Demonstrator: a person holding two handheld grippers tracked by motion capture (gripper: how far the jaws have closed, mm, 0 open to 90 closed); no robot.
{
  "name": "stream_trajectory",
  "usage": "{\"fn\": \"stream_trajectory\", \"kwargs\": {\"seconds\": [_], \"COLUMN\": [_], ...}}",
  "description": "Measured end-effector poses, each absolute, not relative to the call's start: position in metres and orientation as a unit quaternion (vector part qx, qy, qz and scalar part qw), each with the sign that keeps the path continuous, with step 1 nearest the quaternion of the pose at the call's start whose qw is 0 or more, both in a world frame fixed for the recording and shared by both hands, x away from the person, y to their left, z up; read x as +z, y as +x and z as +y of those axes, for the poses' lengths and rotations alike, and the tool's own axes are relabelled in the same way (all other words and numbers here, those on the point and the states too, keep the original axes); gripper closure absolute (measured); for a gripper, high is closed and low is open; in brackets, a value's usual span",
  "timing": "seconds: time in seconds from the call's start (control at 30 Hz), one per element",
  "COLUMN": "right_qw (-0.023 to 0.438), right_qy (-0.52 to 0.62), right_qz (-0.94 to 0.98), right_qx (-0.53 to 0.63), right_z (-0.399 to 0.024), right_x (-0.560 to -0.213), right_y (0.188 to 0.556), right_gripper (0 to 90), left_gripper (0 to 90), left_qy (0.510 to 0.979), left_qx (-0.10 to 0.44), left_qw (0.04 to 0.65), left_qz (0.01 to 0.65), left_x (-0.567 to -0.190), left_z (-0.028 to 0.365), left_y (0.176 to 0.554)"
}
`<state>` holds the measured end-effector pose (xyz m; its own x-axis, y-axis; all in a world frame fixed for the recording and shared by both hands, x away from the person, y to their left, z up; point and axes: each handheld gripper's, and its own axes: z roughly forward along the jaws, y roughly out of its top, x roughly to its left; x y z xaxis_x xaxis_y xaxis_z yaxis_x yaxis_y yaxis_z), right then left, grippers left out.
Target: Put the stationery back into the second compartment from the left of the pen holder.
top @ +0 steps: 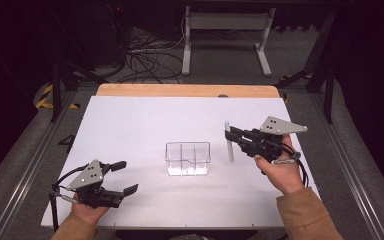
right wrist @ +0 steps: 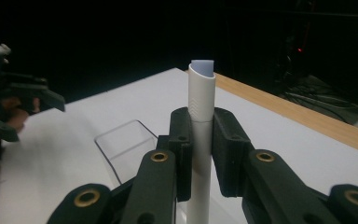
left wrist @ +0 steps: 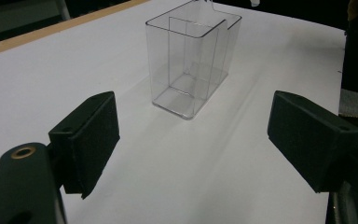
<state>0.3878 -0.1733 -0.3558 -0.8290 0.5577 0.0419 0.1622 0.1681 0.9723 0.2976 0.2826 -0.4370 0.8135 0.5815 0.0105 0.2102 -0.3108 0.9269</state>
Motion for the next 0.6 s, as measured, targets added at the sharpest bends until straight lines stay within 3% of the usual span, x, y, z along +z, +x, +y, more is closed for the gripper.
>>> {"fn": "stream_trajectory", "kwargs": {"seconds": [0.6], "right_qw": [0.137], "right_qy": [0.185], "right_qz": [0.721], "right_qx": [0.654], "right_z": [-0.140], "right_x": [-0.352], "right_y": [0.386], "right_gripper": [79.3], "left_gripper": [17.4], "left_qy": [0.790], "left_qx": [0.177], "left_qw": [0.530], "left_qz": [0.251], "left_x": [-0.438], "left_z": [0.283], "left_y": [0.298]}}
